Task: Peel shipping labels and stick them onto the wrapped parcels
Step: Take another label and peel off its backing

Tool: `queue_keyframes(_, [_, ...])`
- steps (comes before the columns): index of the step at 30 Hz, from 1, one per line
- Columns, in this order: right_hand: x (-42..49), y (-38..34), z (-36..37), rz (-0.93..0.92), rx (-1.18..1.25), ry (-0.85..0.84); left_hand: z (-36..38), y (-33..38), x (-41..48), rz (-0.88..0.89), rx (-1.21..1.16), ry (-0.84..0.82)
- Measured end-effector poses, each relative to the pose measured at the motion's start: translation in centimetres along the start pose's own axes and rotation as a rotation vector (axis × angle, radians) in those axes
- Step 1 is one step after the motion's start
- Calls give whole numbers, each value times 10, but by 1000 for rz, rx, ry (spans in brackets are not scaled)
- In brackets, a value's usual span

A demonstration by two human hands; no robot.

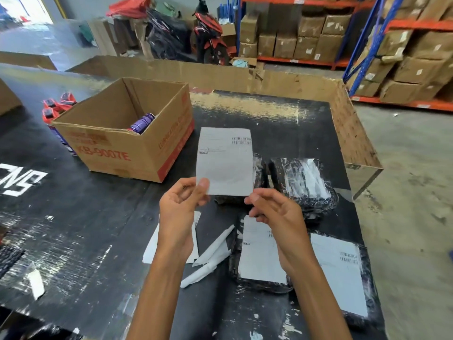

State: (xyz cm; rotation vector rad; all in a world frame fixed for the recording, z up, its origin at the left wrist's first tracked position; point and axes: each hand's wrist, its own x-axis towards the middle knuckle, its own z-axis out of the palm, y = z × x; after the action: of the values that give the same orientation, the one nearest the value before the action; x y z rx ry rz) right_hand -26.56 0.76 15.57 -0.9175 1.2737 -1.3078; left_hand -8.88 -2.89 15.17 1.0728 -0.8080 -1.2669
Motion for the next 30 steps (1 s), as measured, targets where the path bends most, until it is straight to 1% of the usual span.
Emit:
queue_keyframes(4, [-1, -1, -6, -43, -22, -29, 6, 0, -1, 7, -14, 9])
queue_keyframes(10, [-1, -1, -11, -88, 12, -48, 11, -3, -2, 15, -10, -5])
queue_keyframes(14, [-1, -2, -13, -99, 37, -51, 11, -3, -3, 19, 12, 8])
queue_keyframes(21, [1, -3, -16, -121, 10, -51, 16, -5, -4, 19, 33, 14])
queue_keyframes(27, [2, -4, -18, -181, 24, -98, 17, -10, 0, -44, 55, -43])
queue_keyframes(30, [2, -5, -18, -227, 43, -129, 19, -17, -1, -96, 119, -54])
